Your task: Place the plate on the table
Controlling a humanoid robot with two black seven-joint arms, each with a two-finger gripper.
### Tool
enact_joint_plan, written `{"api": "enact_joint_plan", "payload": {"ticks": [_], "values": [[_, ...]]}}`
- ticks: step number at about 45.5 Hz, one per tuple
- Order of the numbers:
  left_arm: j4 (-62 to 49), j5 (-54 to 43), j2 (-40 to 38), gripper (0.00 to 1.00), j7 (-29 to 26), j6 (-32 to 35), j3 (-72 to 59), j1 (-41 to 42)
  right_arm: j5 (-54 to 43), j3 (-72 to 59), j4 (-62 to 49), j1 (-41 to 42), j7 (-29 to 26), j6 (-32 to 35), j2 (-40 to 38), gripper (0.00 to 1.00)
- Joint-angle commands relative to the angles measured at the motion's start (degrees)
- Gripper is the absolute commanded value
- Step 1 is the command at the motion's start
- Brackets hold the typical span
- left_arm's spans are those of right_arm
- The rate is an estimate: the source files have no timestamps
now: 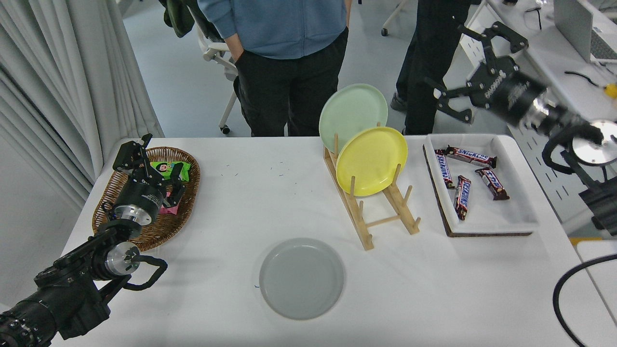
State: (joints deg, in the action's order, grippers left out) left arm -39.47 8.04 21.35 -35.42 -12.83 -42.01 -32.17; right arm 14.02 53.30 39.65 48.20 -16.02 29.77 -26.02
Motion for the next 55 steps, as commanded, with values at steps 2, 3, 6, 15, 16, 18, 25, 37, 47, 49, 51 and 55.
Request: {"api": "enact_joint_plan", "payload": {"ticks": [2,3,6,15,16,18,25,37,47,49,51,55], "values": [[0.0,0.0,0.0,1.00,0.0,0.0,0.0,0.0,-0.7,2.7,-2.2,-9.2,0.2,3.1,1.2,0.99],[0.0,0.0,0.0,1.00,0.0,0.0,0.0,0.0,-0.7,2.7,-1.7,-9.9,0.3,3.3,1.2,0.99],[0.0,0.0,0.0,1.00,0.0,0.0,0.0,0.0,-0.6,3.7,0.6,-11.9,0.5,3.9,1.1,0.99],[0.0,0.0,0.0,1.00,0.0,0.0,0.0,0.0,0.0,8.3,3.5,-16.5,0.5,3.8,1.0,0.99],[0.0,0.0,0.0,1.00,0.0,0.0,0.0,0.0,0.0,8.4,3.2,-16.6,0.5,3.8,1.2,0.99],[0.0,0.0,0.0,1.00,0.0,0.0,0.0,0.0,0.2,8.6,2.6,-17.0,0.5,3.5,2.2,0.99],[0.0,0.0,0.0,1.00,0.0,0.0,0.0,0.0,0.5,9.2,-4.7,-18.5,0.4,3.4,4.0,0.99],[0.0,0.0,0.0,1.00,0.0,0.0,0.0,0.0,2.2,13.0,-18.3,-12.1,0.5,3.2,8.6,0.99],[0.0,0.0,0.0,1.00,0.0,0.0,0.0,0.0,2.2,13.8,-23.6,-11.3,0.6,3.3,10.7,0.99],[0.0,0.0,0.0,1.00,0.0,0.0,0.0,0.0,2.2,14.2,-24.8,-10.6,0.5,3.4,11.3,0.99],[0.0,0.0,0.0,1.00,0.0,0.0,0.0,0.0,2.2,14.2,-25.5,-10.3,0.5,3.4,11.8,0.99],[0.0,0.0,0.0,1.00,0.0,0.0,0.0,0.0,2.2,14.2,-25.7,-10.2,0.5,3.4,12.3,0.99]]}}
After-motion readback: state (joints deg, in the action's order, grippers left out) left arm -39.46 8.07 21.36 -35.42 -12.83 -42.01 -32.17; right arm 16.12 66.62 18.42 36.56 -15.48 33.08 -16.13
